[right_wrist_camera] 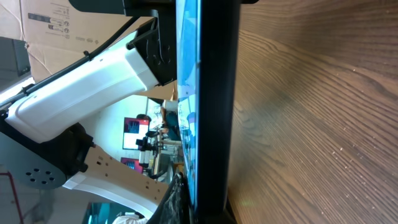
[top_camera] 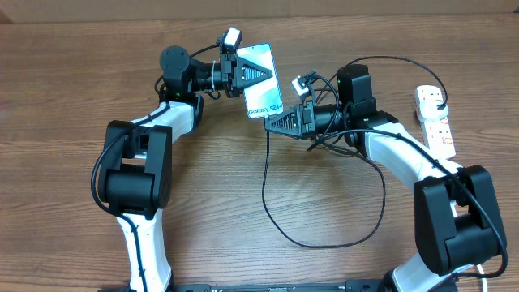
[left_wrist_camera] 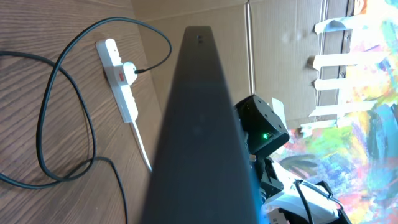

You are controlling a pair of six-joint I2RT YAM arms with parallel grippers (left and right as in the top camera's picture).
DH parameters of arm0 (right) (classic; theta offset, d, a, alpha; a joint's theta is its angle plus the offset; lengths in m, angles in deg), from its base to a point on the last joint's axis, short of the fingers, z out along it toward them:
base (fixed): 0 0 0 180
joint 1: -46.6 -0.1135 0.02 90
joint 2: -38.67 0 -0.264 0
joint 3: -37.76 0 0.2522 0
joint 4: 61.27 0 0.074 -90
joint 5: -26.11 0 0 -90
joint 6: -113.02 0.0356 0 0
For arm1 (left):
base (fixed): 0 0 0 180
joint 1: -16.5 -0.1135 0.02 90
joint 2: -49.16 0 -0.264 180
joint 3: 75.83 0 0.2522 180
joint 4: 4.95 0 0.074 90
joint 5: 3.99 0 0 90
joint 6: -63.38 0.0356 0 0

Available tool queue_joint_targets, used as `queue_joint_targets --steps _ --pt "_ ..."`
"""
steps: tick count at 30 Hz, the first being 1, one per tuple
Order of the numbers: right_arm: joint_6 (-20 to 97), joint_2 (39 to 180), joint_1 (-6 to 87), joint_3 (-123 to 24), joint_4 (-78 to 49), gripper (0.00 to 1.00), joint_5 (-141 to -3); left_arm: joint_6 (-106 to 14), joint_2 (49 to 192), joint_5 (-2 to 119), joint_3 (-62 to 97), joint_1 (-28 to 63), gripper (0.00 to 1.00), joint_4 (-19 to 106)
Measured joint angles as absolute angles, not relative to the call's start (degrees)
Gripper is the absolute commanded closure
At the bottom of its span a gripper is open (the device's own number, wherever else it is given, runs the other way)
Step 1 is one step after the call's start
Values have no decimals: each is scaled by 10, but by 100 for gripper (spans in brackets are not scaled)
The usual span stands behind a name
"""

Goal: Plug charger to phone and switch on socket

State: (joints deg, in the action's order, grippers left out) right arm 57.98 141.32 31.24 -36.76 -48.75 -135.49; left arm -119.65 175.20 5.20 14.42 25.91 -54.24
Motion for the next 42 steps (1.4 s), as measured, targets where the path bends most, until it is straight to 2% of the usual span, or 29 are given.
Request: queue_joint_targets --steps 42 --pt "567 1413 334 -364 -496 96 -1368 -1210 1752 73 148 278 96 -543"
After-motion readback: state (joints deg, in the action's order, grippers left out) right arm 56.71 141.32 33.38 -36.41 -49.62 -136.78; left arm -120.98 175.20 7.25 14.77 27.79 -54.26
